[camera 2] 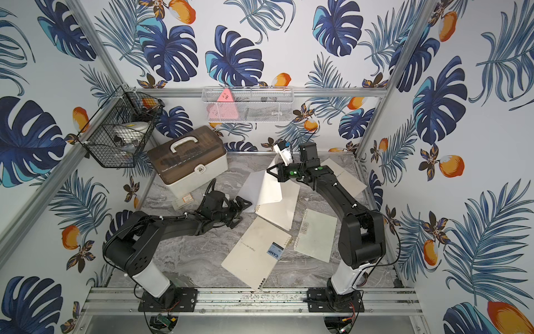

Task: Tear off pages from different notebooks
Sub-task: Tear off the paper from the notebook.

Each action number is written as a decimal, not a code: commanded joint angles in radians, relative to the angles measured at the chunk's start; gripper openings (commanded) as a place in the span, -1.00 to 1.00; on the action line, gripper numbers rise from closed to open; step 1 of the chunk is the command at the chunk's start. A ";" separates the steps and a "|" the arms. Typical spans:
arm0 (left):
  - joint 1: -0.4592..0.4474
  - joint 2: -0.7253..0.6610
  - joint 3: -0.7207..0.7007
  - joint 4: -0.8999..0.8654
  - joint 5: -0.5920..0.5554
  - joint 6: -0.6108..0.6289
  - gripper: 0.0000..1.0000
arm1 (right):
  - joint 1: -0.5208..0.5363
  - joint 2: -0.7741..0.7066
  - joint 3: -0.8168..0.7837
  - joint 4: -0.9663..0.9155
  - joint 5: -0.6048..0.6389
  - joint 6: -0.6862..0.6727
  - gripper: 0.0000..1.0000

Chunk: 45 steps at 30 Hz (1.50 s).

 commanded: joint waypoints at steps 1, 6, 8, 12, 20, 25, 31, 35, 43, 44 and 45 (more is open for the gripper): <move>0.003 0.038 0.009 0.101 -0.100 -0.016 0.90 | 0.004 -0.015 -0.030 0.059 -0.034 0.016 -1.00; 0.014 0.059 0.027 0.114 -0.202 0.025 0.71 | 0.004 -0.027 -0.095 0.071 -0.051 0.013 -1.00; 0.025 0.062 0.029 0.132 -0.224 0.041 0.61 | 0.004 -0.027 -0.117 0.063 -0.054 0.007 -1.00; 0.061 0.085 0.019 0.198 -0.214 0.036 0.40 | 0.004 -0.020 -0.167 0.086 -0.051 0.015 -1.00; 0.166 0.163 -0.019 0.450 -0.054 0.052 0.44 | 0.002 0.013 -0.191 0.084 -0.043 0.008 -1.00; 0.239 0.272 0.087 0.571 0.244 0.093 0.53 | 0.001 0.033 -0.203 0.096 -0.045 0.007 -1.00; 0.278 0.280 0.184 0.411 0.469 0.257 0.52 | -0.001 0.050 -0.197 0.091 -0.046 -0.001 -1.00; 0.315 0.274 0.230 0.279 0.572 0.356 0.59 | -0.002 0.055 -0.196 0.091 -0.042 -0.008 -1.00; 0.365 0.308 0.350 0.072 0.710 0.483 0.64 | -0.004 0.063 -0.192 0.084 -0.048 -0.017 -1.00; 0.364 0.310 0.375 0.015 0.714 0.524 0.64 | -0.004 0.064 -0.192 0.083 -0.049 -0.018 -1.00; 0.362 0.316 0.414 -0.066 0.722 0.578 0.64 | -0.004 0.064 -0.193 0.084 -0.053 -0.020 -1.00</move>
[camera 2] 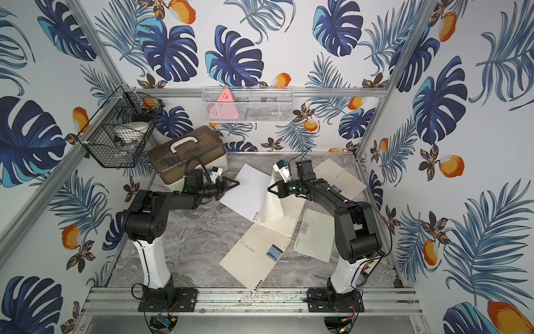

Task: Tear off pages from different notebooks
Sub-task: Tear off the paper from the notebook.

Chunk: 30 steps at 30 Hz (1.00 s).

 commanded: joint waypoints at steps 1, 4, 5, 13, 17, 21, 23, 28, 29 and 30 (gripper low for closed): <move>-0.001 0.013 0.089 -0.238 0.064 0.188 0.64 | 0.000 0.002 0.004 0.013 -0.028 -0.016 -1.00; -0.009 0.040 0.153 -0.318 0.081 0.241 0.61 | 0.000 0.002 -0.001 0.026 -0.042 -0.015 -1.00; -0.013 0.051 0.172 -0.330 0.081 0.246 0.60 | 0.000 0.002 0.000 0.026 -0.046 -0.017 -1.00; -0.050 0.187 0.431 -0.673 -0.011 0.419 0.45 | 0.000 -0.004 -0.012 0.040 -0.085 -0.029 -1.00; -0.057 0.193 0.464 -0.676 -0.057 0.393 0.29 | 0.001 0.000 -0.006 0.014 -0.090 -0.047 -1.00; -0.074 0.150 0.439 -0.675 -0.129 0.386 -0.18 | 0.002 -0.001 -0.011 0.000 -0.055 -0.035 -1.00; -0.079 0.114 0.398 -0.646 -0.170 0.370 -0.42 | 0.002 -0.007 -0.017 -0.015 -0.031 -0.022 -1.00; -0.082 0.029 0.318 -0.644 -0.268 0.366 -0.69 | -0.001 -0.025 -0.023 -0.057 0.135 0.104 -0.63; -0.082 0.016 0.302 -0.641 -0.280 0.363 -0.72 | -0.006 -0.020 -0.011 -0.082 0.150 0.119 -0.59; -0.084 0.005 0.291 -0.640 -0.286 0.361 -0.72 | -0.011 -0.014 0.000 -0.097 0.152 0.132 -0.46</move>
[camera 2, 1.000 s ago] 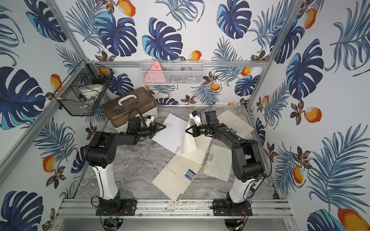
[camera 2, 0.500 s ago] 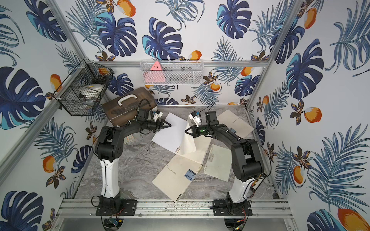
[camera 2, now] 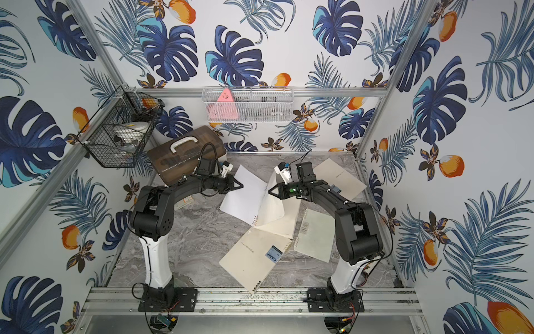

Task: Tear off pages from different notebooks
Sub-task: Tear off the paper from the notebook.

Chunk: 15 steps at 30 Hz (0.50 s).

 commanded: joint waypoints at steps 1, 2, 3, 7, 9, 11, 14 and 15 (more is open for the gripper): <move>-0.003 -0.038 -0.030 0.019 -0.058 -0.005 -0.70 | -0.011 0.010 0.033 -0.084 0.080 0.083 -0.31; -0.002 -0.045 -0.036 0.013 -0.063 -0.006 -0.67 | -0.015 0.012 0.040 -0.093 0.086 0.094 -0.24; -0.002 -0.051 -0.038 0.007 -0.066 -0.006 -0.58 | -0.017 0.014 0.045 -0.095 0.095 0.110 -0.20; -0.003 -0.059 -0.046 0.032 -0.020 -0.042 0.16 | -0.026 0.035 0.068 -0.132 0.131 0.148 -0.21; -0.004 -0.049 -0.030 0.051 -0.001 -0.065 0.30 | -0.027 0.056 0.085 -0.161 0.163 0.146 -0.27; -0.004 -0.024 0.012 0.028 0.010 -0.065 0.36 | -0.032 0.075 0.097 -0.185 0.195 0.143 -0.38; -0.004 0.024 0.086 -0.021 0.027 -0.068 0.31 | -0.048 0.090 0.093 -0.183 0.182 0.147 -0.51; -0.003 0.042 0.105 -0.022 0.032 -0.081 0.27 | -0.051 0.089 0.088 -0.172 0.173 0.145 -0.52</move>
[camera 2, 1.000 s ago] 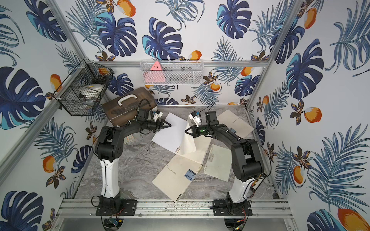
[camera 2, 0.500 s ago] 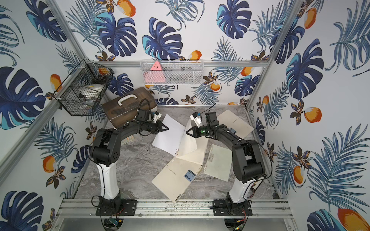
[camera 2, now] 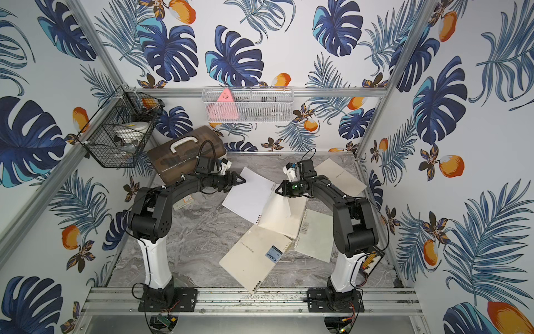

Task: Tear off pages from different notebooks
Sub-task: Tear off the paper from the notebook.

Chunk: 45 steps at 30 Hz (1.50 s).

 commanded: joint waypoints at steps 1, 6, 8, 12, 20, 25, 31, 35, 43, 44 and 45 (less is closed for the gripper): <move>-0.001 0.048 0.063 -0.034 0.036 -0.023 0.21 | -0.009 0.005 -0.008 -0.013 0.010 0.008 -0.55; -0.001 0.128 0.189 -0.158 0.018 0.009 0.22 | -0.011 -0.003 -0.016 -0.001 -0.017 -0.018 -0.68; -0.001 0.152 0.217 -0.178 0.020 0.013 0.19 | -0.011 -0.011 -0.026 0.016 -0.034 -0.025 -0.69; -0.005 0.156 0.232 -0.207 0.006 0.026 -0.45 | -0.011 -0.026 -0.040 0.043 -0.059 -0.032 -0.72; -0.007 0.011 0.133 -0.257 -0.165 0.053 -1.00 | -0.010 -0.008 0.021 -0.001 -0.026 -0.022 -0.53; -0.005 -0.149 -0.048 -0.167 -0.298 -0.021 -1.00 | -0.011 0.042 0.100 -0.073 0.008 -0.002 -0.21; -0.049 -0.332 -0.272 -0.035 -0.369 -0.117 -0.92 | -0.013 0.113 0.172 -0.137 0.031 0.013 -0.24; -0.059 -0.297 -0.262 0.014 -0.287 -0.145 -0.08 | -0.013 0.140 0.183 -0.147 0.038 0.015 -0.39; -0.041 -0.141 -0.075 -0.089 -0.261 -0.093 0.02 | -0.013 0.173 0.210 -0.177 0.105 -0.016 -0.74; -0.034 -0.127 -0.061 -0.098 -0.262 -0.088 -0.02 | -0.013 0.173 0.213 -0.175 0.111 -0.015 -0.76; -0.027 -0.119 -0.052 -0.105 -0.264 -0.086 -0.09 | -0.013 0.173 0.217 -0.172 0.115 -0.015 -0.77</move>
